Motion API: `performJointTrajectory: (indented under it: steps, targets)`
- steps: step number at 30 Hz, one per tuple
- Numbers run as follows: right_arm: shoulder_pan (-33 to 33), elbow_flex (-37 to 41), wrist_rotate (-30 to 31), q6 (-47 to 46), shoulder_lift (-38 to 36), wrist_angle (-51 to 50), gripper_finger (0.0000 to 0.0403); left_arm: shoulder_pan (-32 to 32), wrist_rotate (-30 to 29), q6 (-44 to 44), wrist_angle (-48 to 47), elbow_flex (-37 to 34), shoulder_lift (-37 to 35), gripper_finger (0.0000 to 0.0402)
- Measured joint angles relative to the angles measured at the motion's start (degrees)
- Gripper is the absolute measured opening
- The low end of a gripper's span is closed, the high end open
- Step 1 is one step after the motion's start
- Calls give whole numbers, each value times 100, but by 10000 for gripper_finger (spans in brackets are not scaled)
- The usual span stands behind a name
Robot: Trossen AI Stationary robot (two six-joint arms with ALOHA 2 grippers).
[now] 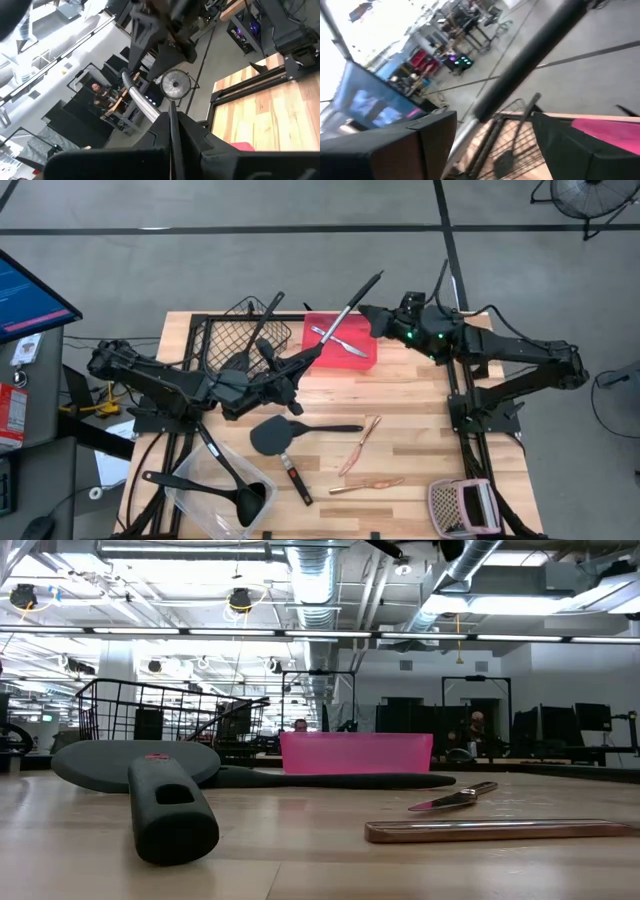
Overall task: Pick & Place Kitchen Items
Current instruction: Put the spatula into the wire basket
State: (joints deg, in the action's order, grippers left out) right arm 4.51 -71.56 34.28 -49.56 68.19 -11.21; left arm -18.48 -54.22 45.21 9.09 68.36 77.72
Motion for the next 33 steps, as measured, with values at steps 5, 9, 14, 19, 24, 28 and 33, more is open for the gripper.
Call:
performJointTrajectory:
  steps: [5,9,14,19,24,28,33]
  targets:
    - [369,-7,-254,-295,319,202,260,0,-14,-4,22,0,2,1]
    - [625,-7,-654,-343,621,735,260,2,-44,-7,19,0,0,1]
    - [807,-10,-1090,-417,903,1407,250,0,-102,0,-3,0,2,1]
    - [842,-12,-1094,-453,900,1392,178,2,-205,2,-33,0,0,1]
    - [841,-54,-1258,-597,873,1584,66,85,-191,19,-174,-15,26,1]
    - [844,-42,-1450,-351,873,1758,66,101,-31,-34,-177,-15,21,5]
    - [839,-34,-1497,-201,877,1794,66,98,55,-71,-169,-15,21,31]
